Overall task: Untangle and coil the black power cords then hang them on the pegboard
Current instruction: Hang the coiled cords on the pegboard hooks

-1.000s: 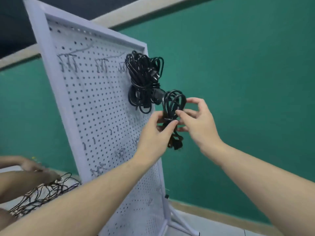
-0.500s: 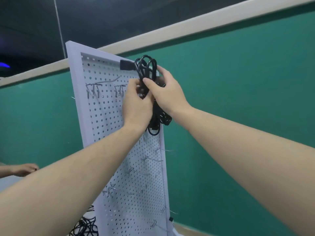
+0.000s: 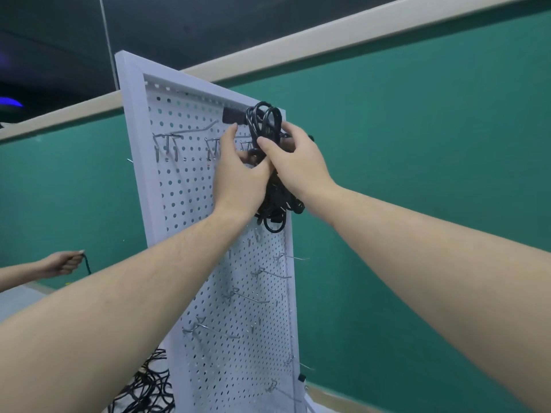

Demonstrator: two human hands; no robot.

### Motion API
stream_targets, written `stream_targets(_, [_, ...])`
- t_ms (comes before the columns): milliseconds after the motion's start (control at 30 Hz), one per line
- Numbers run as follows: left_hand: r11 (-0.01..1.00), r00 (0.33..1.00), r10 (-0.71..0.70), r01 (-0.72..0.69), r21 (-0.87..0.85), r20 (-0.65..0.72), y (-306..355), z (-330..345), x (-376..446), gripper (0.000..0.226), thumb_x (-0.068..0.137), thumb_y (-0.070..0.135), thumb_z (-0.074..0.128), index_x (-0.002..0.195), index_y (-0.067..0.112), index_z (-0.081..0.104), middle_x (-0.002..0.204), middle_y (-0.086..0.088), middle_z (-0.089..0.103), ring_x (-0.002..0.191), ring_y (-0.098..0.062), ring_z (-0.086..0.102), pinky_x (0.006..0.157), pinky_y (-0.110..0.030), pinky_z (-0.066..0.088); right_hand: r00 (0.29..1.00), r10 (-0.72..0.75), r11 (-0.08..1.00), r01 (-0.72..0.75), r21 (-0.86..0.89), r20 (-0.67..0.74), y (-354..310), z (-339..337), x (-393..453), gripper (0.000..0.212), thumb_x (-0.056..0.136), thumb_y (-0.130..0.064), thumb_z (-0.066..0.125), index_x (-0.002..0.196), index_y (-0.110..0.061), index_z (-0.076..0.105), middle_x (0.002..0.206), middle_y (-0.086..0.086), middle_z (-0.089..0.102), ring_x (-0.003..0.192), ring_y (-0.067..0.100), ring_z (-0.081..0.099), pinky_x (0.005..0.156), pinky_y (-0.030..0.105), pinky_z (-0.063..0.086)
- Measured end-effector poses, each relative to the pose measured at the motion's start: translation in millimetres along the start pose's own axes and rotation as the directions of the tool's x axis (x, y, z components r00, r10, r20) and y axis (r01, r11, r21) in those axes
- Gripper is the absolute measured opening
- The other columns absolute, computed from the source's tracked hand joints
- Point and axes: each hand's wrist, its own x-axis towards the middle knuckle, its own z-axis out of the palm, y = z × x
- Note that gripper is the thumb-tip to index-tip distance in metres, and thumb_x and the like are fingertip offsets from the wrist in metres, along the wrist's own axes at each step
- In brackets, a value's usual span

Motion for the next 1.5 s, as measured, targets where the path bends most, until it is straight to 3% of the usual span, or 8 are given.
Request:
stream_targets(133, [0.999, 0.999, -0.034, 0.035, 0.034, -0.012, -5.8, -3.7, 6.0, 0.064, 0.094, 0.036, 0.068, 0.152, 0.033, 0.040, 0.092, 0.012, 0.065, 0.077, 0.005, 0.066, 0.072, -0.021, 0.055, 0.999, 0.026, 0.998, -0.024, -0.055, 0.045, -3.6, 6.5, 6.7, 0.029, 0.096, -0.030, 0.066, 0.123, -0.027, 0.058, 0.088, -0.028, 0.053, 0.077, -0.019, 0.052, 0.069, 0.000, 0.039])
stream_targets(333, [0.996, 0.996, -0.075, 0.077, 0.045, -0.048, -24.8, -11.1, -8.2, 0.058, 0.097, 0.036, 0.067, 0.146, 0.031, 0.035, 0.106, 0.012, 0.058, 0.087, 0.001, 0.062, 0.060, -0.010, 0.046, 0.981, 0.123, 0.992, -0.122, -0.015, 0.147, 1.5, 17.8, -0.3, 0.066, 0.093, -0.038, 0.068, 0.151, -0.025, 0.041, 0.121, -0.006, 0.061, 0.113, 0.014, 0.062, 0.101, 0.042, 0.053])
stream_targets(500, [0.963, 0.995, 0.091, -0.076, 0.258, -0.047, -48.8, -1.8, -71.9, 0.080, 0.093, 0.036, 0.070, 0.158, 0.027, 0.023, 0.163, 0.000, 0.028, 0.150, -0.014, 0.025, 0.125, -0.039, 0.022, 0.987, 0.140, 0.990, -0.140, -0.001, 0.079, 42.6, -7.3, -56.7, 0.048, 0.097, -0.032, 0.062, 0.142, -0.031, 0.049, 0.122, -0.008, 0.061, 0.108, 0.017, 0.066, 0.095, 0.042, 0.057])
stream_targets(667, [0.950, 0.976, 0.047, -0.110, 0.293, 0.214, -86.3, 18.4, -178.6, 0.058, 0.094, 0.024, 0.068, 0.147, 0.021, 0.044, 0.158, -0.003, 0.028, 0.146, -0.015, 0.030, 0.120, -0.029, 0.023, 0.889, 0.425, 0.899, -0.392, -0.198, 0.171, 118.7, -52.9, -151.1, 0.033, 0.099, -0.021, 0.057, 0.132, -0.024, 0.055, 0.110, -0.005, 0.063, 0.091, 0.017, 0.066, 0.082, 0.040, 0.060])
stream_targets(800, [0.862, 0.627, -0.407, 0.022, 0.507, 0.664, -138.3, 55.6, -251.7, 0.037, 0.093, 0.029, 0.064, 0.128, 0.023, 0.056, 0.119, 0.004, 0.059, 0.097, -0.013, 0.061, 0.088, -0.031, 0.048, 0.708, 0.667, 0.730, -0.558, -0.394, 0.233, 201.5, -80.7, -236.7, 0.036, 0.098, -0.016, 0.056, 0.133, -0.019, 0.054, 0.119, 0.011, 0.066, 0.086, 0.017, 0.064, 0.068, 0.033, 0.058])
stream_targets(1000, [0.660, 0.027, -0.750, -0.035, 0.750, 0.661, -238.9, 95.4, -347.2, 0.024, 0.099, 0.027, 0.062, 0.120, 0.017, 0.057, 0.093, -0.003, 0.059, 0.080, -0.019, 0.057, 0.065, -0.026, 0.049, 0.371, 0.905, 0.426, -0.771, -0.473, 0.210, 318.1, -99.2, -356.4, 0.035, 0.098, -0.019, 0.058, 0.133, -0.018, 0.055, 0.119, 0.010, 0.064, 0.089, 0.020, 0.064, 0.084, 0.039, 0.058])
stream_targets(1367, [0.428, 0.052, -0.903, 0.038, 0.903, 0.426, -420.7, 90.2, -469.1, 0.047, 0.093, 0.014, 0.061, 0.136, 0.010, 0.043, 0.134, -0.015, 0.050, 0.110, -0.033, 0.059, 0.090, -0.043, 0.053, 0.028, 0.979, 0.124, -0.873, -0.472, 0.204, 469.2, -40.7, -473.8, 0.038, 0.098, -0.016, 0.059, 0.136, -0.014, 0.054, 0.102, 0.005, 0.064, 0.084, 0.022, 0.067, 0.072, 0.033, 0.060])
stream_targets(1500, [0.259, -0.110, -0.942, 0.355, 0.898, 0.316, -448.1, 80.7, -486.3, 0.064, 0.088, 0.014, 0.062, 0.147, 0.016, 0.039, 0.108, -0.006, 0.061, 0.099, -0.027, 0.063, 0.083, -0.039, 0.054, -0.021, 0.981, 0.062, -0.908, -0.415, 0.192, 496.0, 1.5, -479.0, 0.053, 0.095, -0.029, 0.066, 0.142, -0.011, 0.048, 0.100, 0.010, 0.069, 0.079, 0.021, 0.068, 0.068, 0.034, 0.062])
